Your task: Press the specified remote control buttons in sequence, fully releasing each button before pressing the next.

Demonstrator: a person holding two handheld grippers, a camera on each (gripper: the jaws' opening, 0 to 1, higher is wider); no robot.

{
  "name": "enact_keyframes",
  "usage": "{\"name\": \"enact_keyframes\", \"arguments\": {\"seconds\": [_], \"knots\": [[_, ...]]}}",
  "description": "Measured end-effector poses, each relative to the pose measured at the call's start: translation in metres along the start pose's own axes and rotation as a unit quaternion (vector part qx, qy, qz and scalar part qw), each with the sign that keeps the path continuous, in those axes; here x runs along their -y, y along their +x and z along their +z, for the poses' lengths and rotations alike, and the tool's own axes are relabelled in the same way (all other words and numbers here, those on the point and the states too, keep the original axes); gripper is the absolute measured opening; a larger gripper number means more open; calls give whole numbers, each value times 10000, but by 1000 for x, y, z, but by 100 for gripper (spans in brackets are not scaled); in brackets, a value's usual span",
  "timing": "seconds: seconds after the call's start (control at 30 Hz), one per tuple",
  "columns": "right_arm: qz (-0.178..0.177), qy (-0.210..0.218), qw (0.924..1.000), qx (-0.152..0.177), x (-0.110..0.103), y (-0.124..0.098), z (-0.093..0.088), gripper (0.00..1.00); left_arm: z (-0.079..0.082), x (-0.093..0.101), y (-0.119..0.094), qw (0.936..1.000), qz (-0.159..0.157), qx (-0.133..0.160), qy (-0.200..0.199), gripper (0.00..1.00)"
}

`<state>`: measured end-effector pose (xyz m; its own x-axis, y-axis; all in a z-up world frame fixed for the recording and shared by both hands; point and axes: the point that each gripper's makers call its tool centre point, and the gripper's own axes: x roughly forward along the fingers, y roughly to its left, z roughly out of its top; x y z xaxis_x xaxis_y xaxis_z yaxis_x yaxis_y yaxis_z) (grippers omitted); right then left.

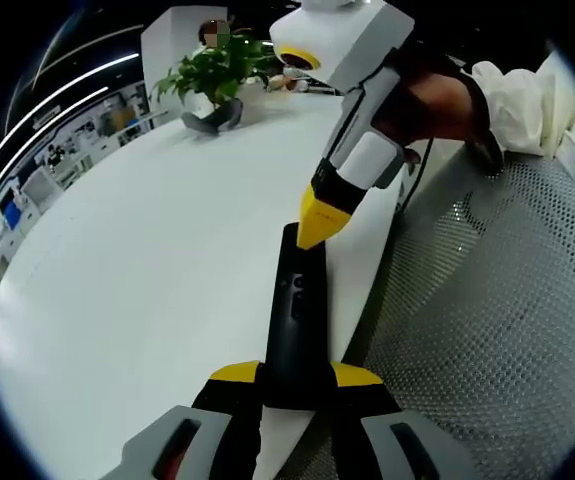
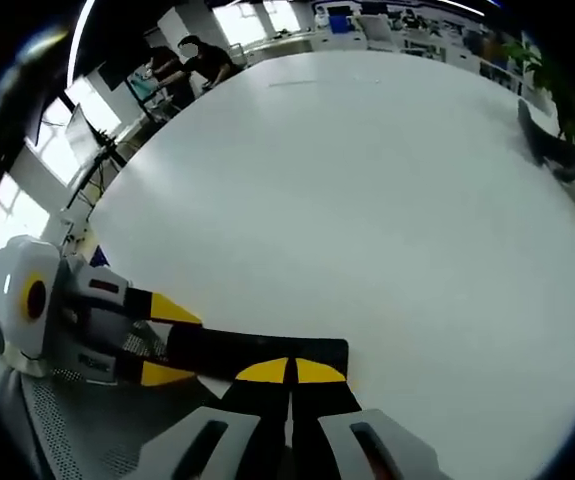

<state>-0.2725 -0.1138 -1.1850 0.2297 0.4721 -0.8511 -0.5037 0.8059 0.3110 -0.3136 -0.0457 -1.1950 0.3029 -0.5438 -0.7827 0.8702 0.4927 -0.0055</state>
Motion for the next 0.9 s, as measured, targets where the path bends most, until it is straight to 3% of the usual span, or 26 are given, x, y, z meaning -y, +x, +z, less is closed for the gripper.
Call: {"name": "enact_keyframes", "arguments": {"seconds": [0.53,0.7,0.9], "knots": [[18,-25,10000,30,-1,1,0,0,0,0,0,10000,-1,3,9,24],[119,235,9997,15,1,1,0,0,0,0,0,10000,-1,10,18,24],[28,36,10000,-22,-2,0,0,0,0,1,1,10000,-4,-8,37,24]]}}
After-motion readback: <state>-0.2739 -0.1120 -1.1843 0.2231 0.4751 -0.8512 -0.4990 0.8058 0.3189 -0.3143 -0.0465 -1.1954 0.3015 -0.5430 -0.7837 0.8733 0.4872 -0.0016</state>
